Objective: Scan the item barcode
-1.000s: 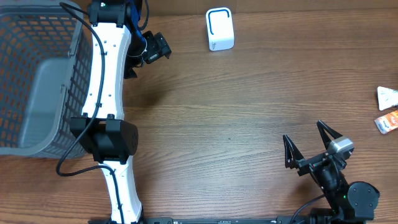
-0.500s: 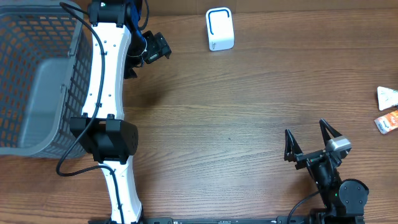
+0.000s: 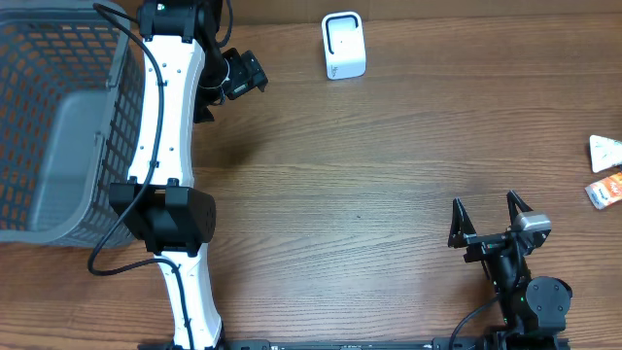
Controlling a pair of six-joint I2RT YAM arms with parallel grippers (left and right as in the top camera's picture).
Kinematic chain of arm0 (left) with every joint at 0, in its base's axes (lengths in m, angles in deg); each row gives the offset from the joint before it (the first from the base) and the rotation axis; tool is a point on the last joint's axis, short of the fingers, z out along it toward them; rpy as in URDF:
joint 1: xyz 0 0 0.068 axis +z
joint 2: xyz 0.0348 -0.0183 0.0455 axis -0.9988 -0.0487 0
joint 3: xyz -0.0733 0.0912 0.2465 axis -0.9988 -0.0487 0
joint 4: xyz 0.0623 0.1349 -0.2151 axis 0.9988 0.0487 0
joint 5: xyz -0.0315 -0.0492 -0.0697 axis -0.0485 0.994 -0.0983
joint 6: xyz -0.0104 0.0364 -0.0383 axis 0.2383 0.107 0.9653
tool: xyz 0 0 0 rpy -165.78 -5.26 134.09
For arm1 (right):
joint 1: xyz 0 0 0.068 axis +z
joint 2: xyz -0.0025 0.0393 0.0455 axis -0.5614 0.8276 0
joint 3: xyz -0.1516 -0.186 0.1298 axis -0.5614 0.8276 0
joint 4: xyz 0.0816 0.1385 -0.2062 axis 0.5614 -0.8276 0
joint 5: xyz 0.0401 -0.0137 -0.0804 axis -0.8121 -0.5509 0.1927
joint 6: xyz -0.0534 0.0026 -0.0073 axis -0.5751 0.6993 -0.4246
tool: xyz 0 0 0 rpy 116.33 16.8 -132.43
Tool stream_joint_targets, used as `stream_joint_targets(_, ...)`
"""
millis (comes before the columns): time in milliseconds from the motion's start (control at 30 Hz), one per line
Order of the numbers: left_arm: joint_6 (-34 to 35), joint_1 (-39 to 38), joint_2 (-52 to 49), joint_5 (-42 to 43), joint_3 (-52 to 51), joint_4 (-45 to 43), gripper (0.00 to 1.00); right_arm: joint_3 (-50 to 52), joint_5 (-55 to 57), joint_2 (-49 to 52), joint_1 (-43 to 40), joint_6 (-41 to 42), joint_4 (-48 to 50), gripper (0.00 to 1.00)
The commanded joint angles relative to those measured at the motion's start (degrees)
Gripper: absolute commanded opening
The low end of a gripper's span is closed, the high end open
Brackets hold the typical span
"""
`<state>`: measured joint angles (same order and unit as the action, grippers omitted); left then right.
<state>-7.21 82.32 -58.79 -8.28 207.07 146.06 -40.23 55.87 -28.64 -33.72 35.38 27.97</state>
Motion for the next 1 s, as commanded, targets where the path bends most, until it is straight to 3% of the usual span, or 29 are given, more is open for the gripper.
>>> stream_joint_targets(0,-0.74,-0.15,-0.46,-0.02,0.04,0.15,1.00,0.59,2.05,-0.63,0.26,-0.02,0.13,1.00)
stream_joint_targets(333,-0.74,-0.17,-0.46,-0.02,0.04,0.15,1.00,0.57,8.02,-0.63,0.26,-0.55,-0.48,1.00)
stream_joint_targets(733,-0.74,-0.15,-0.46,-0.02,0.04,0.13,1.00,0.59,7.58,-0.63,0.26,-13.27,-0.50,1.00)
stream_joint_targets(967,-0.74,-0.15,-0.46,-0.02,0.04,0.13,1.00,0.57,7.43,-0.63,0.26,-11.96,-0.48,1.00)
